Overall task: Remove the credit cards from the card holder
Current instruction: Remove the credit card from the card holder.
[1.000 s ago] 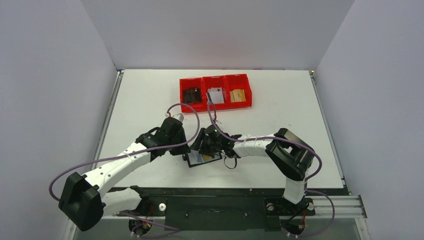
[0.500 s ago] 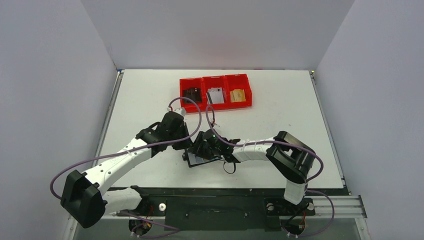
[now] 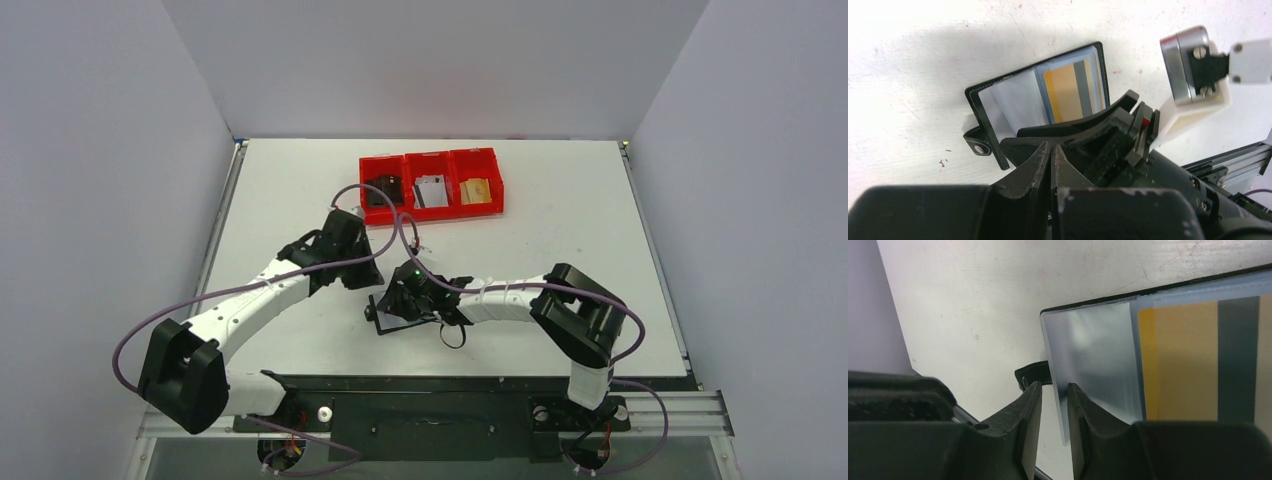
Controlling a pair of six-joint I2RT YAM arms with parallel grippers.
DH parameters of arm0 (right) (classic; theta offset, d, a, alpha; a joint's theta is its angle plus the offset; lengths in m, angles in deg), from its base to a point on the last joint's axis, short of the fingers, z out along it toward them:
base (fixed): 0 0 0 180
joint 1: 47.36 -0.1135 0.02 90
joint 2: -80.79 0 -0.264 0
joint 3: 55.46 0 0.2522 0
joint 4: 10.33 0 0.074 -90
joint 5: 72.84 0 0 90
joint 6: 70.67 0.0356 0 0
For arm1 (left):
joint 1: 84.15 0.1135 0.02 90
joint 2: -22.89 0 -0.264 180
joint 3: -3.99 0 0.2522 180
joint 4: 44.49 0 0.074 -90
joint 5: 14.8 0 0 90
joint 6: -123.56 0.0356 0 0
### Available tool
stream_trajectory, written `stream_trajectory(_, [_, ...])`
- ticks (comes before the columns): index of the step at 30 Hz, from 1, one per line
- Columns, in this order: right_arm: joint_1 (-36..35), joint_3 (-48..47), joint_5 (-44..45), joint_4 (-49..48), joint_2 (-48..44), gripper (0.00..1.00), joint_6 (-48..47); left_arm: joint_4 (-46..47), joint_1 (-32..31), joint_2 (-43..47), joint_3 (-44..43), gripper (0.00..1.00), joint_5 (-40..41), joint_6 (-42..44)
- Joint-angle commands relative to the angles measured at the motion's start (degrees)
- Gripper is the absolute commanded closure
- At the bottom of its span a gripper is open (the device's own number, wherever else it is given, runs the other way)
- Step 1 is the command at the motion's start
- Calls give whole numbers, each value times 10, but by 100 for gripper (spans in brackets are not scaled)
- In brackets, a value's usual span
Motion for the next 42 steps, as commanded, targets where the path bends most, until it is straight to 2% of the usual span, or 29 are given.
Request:
stream_trajectory(1, [-6,-26,16,18,16,78,-23,32,40,-14,-27,100,-36,-14])
stream_trajectory(7, [-6,-45,10,40,44,91,-32,55,70,-54,-33,100,-66,-16])
stream_trajectory(14, [-8,-43,12,36,44,95,-42,88,70,-123,-32,100,-100,-15])
stream_trajectory(18, [-10,-26,17,16,11,91,-55,96,69,-153,-30,100,-102,-15])
stream_trajectory(21, [-11,-15,43,9,-17,85,-64,110,66,-169,-22,100,-113,-15])
stream_trajectory(28, [-12,-11,59,9,-41,85,-75,103,58,-204,-12,100,-120,0])
stream_trajectory(35, [-12,1,99,63,-90,82,-98,111,58,-200,12,100,-128,10])
stream_trajectory(40, [-10,9,149,122,-138,67,-110,122,54,-181,26,96,-147,22])
stream_trajectory(42, [-5,4,171,158,-141,65,-117,128,50,-171,30,93,-155,26])
